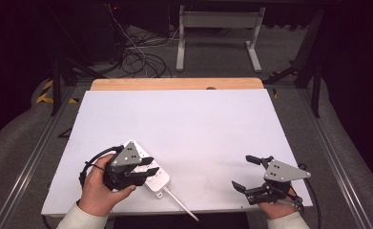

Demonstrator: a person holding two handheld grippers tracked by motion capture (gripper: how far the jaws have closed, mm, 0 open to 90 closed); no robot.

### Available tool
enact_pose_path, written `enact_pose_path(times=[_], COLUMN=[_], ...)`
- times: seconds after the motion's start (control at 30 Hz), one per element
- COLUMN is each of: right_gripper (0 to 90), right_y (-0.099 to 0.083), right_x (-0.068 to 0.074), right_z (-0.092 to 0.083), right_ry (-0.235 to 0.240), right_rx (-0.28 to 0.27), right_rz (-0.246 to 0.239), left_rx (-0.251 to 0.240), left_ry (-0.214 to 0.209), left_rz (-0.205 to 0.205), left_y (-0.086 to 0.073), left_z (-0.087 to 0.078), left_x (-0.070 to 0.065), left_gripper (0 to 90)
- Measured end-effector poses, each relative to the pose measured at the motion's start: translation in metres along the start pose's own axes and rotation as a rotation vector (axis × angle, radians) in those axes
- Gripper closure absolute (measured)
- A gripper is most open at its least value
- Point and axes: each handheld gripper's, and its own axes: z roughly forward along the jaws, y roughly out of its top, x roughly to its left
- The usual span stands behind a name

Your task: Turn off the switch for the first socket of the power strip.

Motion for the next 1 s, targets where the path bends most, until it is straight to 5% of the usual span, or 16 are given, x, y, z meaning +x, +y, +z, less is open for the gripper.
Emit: enact_pose_path(times=[0.17,0.53,0.67,0.83,1.0], right_gripper=[7.9,7.7,7.7,7.6,7.6], right_y=[0.000,0.000,0.000,0.000,0.000], right_x=[0.000,0.000,0.000,0.001,0.000], right_z=[0.000,-0.001,-0.001,-0.001,-0.002], right_ry=[-0.001,-0.002,-0.002,-0.005,-0.006], right_rx=[-0.001,-0.006,-0.006,-0.006,-0.006], right_rz=[0.000,-0.001,-0.001,-0.004,-0.004], left_rx=[-0.045,-0.107,-0.143,-0.206,-0.209], left_ry=[0.013,0.020,0.035,0.053,0.065], left_rz=[-0.008,-0.054,-0.042,-0.029,-0.040], left_y=[-0.001,-0.008,-0.016,-0.028,-0.040], left_z=[-0.007,-0.016,-0.022,-0.030,-0.038], left_x=[0.002,0.011,0.016,0.022,0.029], left_gripper=[42.3,25.3,18.4,15.7,13.1])
